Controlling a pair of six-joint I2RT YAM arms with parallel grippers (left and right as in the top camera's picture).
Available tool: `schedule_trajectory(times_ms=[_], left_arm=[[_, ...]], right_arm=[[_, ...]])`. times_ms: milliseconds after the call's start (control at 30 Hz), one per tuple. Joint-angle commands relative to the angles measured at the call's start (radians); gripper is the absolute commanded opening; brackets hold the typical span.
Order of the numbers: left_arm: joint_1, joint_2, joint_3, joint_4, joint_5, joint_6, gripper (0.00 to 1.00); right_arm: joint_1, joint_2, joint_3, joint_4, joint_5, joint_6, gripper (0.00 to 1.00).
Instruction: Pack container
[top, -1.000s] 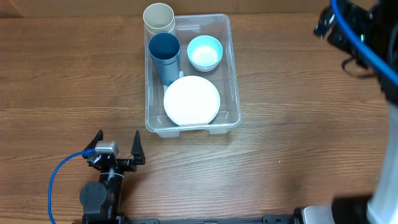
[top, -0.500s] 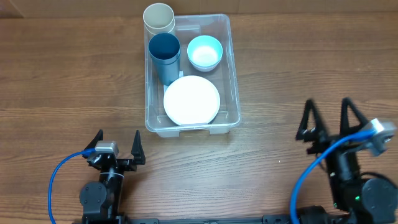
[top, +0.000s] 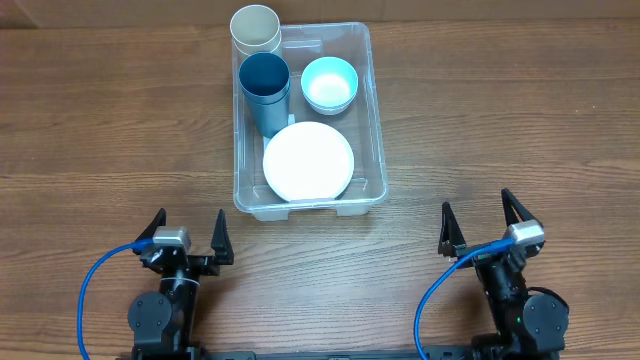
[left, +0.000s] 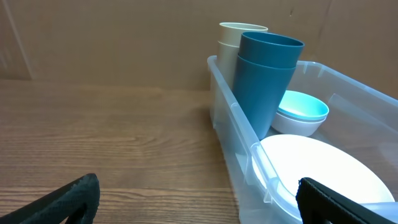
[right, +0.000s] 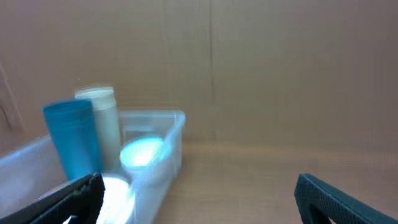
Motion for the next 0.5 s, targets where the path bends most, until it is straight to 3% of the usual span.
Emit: schedule_trajectory(times_ms=[0, 167, 300, 467], left_arm=[[0.008, -0.009, -0.003, -0.002, 0.017, 0.023, 1.0], [0.008, -0.009, -0.003, -0.002, 0.017, 0.023, 1.0], [0.008, -0.009, -0.003, -0.002, 0.017, 0.023, 1.0], [0.008, -0.009, -0.003, -0.002, 0.017, 0.023, 1.0]], right_arm=[[0.003, -0.012, -0.063, 0.06, -0.007, -0.007, 1.0], [0.002, -0.012, -0.079, 0.064, 0.069, -0.007, 1.0], [0.002, -0.012, -0.079, -0.087, 0.071, -0.005, 1.0], [0.002, -0.012, -0.079, -0.088, 0.071, -0.003, 1.0]])
